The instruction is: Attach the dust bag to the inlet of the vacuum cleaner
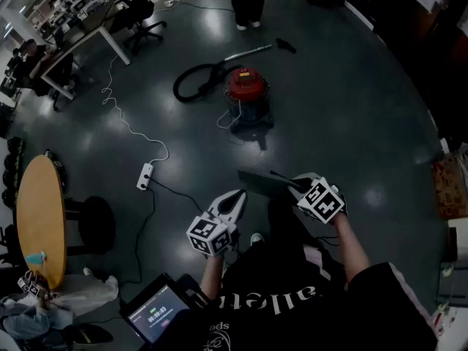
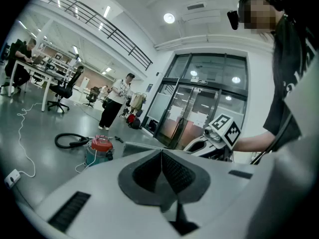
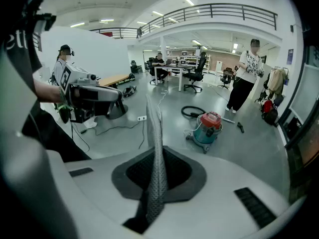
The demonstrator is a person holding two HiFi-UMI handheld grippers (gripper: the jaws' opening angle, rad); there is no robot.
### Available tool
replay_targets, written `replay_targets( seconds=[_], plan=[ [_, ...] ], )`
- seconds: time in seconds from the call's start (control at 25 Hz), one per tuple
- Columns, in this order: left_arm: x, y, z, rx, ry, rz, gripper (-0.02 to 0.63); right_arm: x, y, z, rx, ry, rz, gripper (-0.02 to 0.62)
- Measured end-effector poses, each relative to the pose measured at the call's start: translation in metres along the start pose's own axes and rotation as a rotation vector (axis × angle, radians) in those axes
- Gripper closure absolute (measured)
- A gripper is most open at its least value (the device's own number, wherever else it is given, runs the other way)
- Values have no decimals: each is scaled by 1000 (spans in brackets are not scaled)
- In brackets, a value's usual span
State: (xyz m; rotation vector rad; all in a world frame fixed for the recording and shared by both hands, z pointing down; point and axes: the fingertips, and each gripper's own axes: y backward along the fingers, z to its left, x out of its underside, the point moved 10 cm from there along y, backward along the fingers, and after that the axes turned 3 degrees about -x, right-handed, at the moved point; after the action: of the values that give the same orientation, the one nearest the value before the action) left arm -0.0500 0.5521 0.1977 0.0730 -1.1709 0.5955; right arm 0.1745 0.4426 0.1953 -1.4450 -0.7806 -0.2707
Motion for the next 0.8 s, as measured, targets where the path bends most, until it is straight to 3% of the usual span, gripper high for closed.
replay_targets(
  seconds=[0.2,0.56,0.8],
  plan=[
    [-29,-69,37,-19,9,1,598,-21,-21,-81,10,43,-18,555],
    [-100,-182,95,-114,44,-25,598,-63,-59,-206,-98,128,57,555],
    [-129,-234,118,-159,33,4,598,-77,-83,-272,-158,91,42,554]
  ],
)
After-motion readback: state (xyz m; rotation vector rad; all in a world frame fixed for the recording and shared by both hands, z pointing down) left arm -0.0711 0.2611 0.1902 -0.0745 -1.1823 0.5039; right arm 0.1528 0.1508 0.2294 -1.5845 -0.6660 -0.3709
